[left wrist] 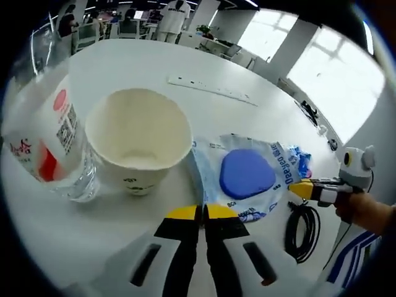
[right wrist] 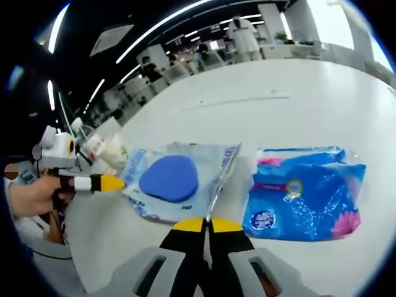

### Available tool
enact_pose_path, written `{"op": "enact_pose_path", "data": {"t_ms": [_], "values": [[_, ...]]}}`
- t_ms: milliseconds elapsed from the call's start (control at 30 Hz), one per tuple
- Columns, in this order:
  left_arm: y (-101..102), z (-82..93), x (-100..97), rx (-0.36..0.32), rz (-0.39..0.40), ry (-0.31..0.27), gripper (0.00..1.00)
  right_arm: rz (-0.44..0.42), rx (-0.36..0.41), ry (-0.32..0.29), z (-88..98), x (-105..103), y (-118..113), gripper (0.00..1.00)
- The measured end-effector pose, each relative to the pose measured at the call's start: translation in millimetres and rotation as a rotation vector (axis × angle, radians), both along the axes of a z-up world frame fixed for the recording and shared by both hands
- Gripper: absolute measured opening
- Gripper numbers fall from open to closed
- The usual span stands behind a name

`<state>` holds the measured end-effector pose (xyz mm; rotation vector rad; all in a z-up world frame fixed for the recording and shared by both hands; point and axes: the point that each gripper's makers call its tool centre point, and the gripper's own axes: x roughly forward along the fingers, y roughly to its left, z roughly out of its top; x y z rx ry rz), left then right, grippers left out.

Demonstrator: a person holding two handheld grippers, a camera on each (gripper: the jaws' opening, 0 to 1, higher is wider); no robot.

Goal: Arrange the tabletop items into an orderly group along one side of the table until the central work area is clear of visible clutter.

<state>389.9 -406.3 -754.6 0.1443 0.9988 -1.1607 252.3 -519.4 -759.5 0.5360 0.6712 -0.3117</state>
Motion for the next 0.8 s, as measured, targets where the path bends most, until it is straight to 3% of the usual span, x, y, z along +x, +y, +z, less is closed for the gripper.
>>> {"op": "enact_pose_path", "data": {"t_ms": [233, 433, 600, 800], "values": [[5, 1.3, -4.1, 0.008, -0.002, 0.002, 0.01, 0.02, -0.081, -0.005, 8.8, -2, 3, 0.0], [15, 4.6, -7.9, 0.013, -0.023, -0.032, 0.02, 0.027, -0.151, 0.006, 11.2, -13, 1, 0.04], [24, 10.4, -9.6, -0.007, 0.014, -0.02, 0.03, 0.005, -0.171, -0.019, 20.7, -24, 2, 0.15], [42, 18.3, -17.6, -0.033, 0.026, -0.028, 0.07, -0.013, -0.168, -0.034, 30.9, -42, 11, 0.2]]}}
